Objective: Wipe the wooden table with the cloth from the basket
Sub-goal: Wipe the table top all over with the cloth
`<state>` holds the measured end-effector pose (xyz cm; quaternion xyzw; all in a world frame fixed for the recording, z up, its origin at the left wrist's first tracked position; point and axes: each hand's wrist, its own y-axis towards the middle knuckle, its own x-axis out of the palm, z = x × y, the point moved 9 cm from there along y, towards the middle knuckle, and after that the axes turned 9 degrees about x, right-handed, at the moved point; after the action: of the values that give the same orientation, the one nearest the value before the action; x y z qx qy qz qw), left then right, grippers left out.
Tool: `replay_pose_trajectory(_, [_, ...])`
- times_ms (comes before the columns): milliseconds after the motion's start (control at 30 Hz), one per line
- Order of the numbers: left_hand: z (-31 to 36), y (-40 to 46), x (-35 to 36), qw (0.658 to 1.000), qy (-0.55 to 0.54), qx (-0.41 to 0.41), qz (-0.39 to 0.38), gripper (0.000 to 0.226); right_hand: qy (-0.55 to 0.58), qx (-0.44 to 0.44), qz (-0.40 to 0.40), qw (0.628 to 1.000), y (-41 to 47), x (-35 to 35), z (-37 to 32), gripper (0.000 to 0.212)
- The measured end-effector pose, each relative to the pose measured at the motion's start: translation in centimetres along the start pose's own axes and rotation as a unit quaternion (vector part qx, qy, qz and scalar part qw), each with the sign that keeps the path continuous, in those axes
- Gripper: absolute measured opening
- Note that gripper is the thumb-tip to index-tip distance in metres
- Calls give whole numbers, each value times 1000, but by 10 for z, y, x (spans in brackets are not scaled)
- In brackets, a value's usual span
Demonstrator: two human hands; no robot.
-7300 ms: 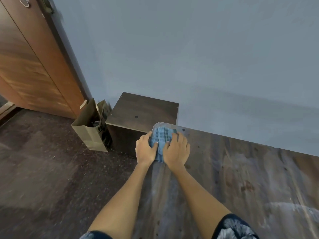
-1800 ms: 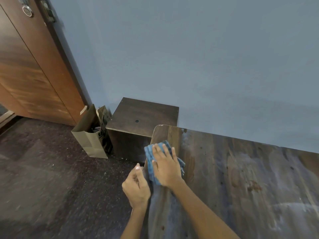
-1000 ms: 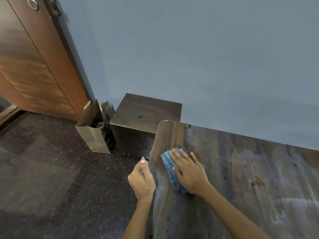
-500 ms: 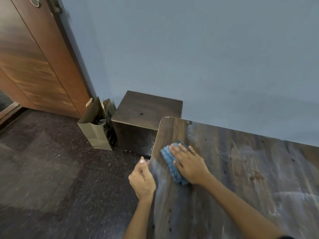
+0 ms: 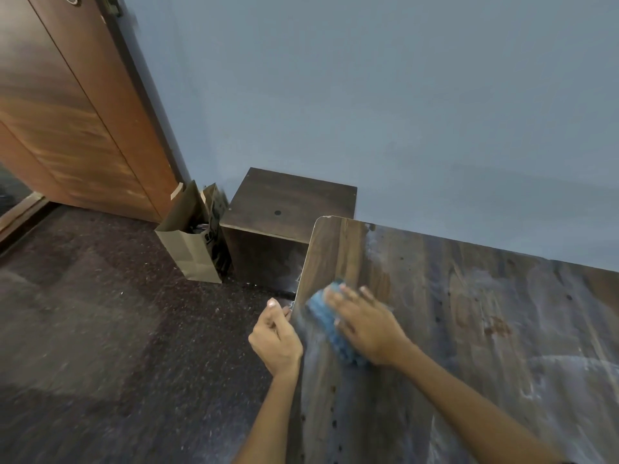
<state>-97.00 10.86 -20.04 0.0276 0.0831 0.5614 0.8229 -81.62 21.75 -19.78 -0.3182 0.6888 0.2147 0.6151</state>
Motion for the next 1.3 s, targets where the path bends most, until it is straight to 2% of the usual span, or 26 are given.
replay_pose_trajectory(100, [7, -6, -4, 1000, -3, 3, -8, 74, 2, 167, -7, 986, 32, -8, 27, 58])
replay_pose_trajectory(167, [6, -7, -5, 1000, -1, -2, -9, 73, 26, 185, -11, 982, 41, -9, 4, 54])
replay_pose_trajectory(267, [1, -7, -6, 1000, -2, -12, -11, 65, 31, 67, -24, 997, 29, 2, -51, 70])
replay_pose_trajectory(367, [2, -7, -12, 999, 39, 0, -13, 53, 37, -25, -44, 998, 1, 9, -67, 64])
replay_pose_trajectory(433, [-1, -9, -15, 999, 38, -6, -17, 60, 13, -44, -63, 997, -7, 8, -51, 60])
replay_pose_trajectory(500, [-1, -12, -13, 999, 16, -22, -21, 72, -3, 6, -49, 999, -1, 2, -18, 57])
replay_pose_trajectory(567, [4, -14, -15, 1000, 16, -15, -13, 76, 3, 113, -42, 993, 14, -3, 13, 52])
replay_pose_trajectory(667, [13, -16, -16, 998, 52, 21, -17, 75, 19, 203, -38, 978, 31, -4, 9, 52])
replay_pose_trajectory(733, [17, -16, -15, 997, 71, 38, -22, 73, 23, 177, -38, 983, 34, -1, -13, 52])
replay_pose_trajectory(867, [15, -13, -15, 993, 98, 59, -21, 69, 11, -1, -65, 998, 5, 8, -63, 62])
replay_pose_trajectory(967, [13, -13, -17, 994, 98, 52, -15, 72, 27, -32, -69, 997, -17, 5, -49, 54])
replay_pose_trajectory(1067, [19, -15, -15, 993, 96, 59, -25, 73, 24, 65, -51, 996, -11, 0, -14, 58])
replay_pose_trajectory(1200, [25, -18, -17, 992, 110, 67, -14, 70, 57, 249, 13, 967, 6, -4, -13, 52])
replay_pose_trajectory(1233, [24, -18, -17, 992, 111, 65, -8, 69, 66, 265, 28, 962, 6, -4, -24, 53])
replay_pose_trajectory(1300, [20, -15, -19, 993, 105, 52, -4, 66, 88, 224, 43, 970, 6, -1, -54, 52])
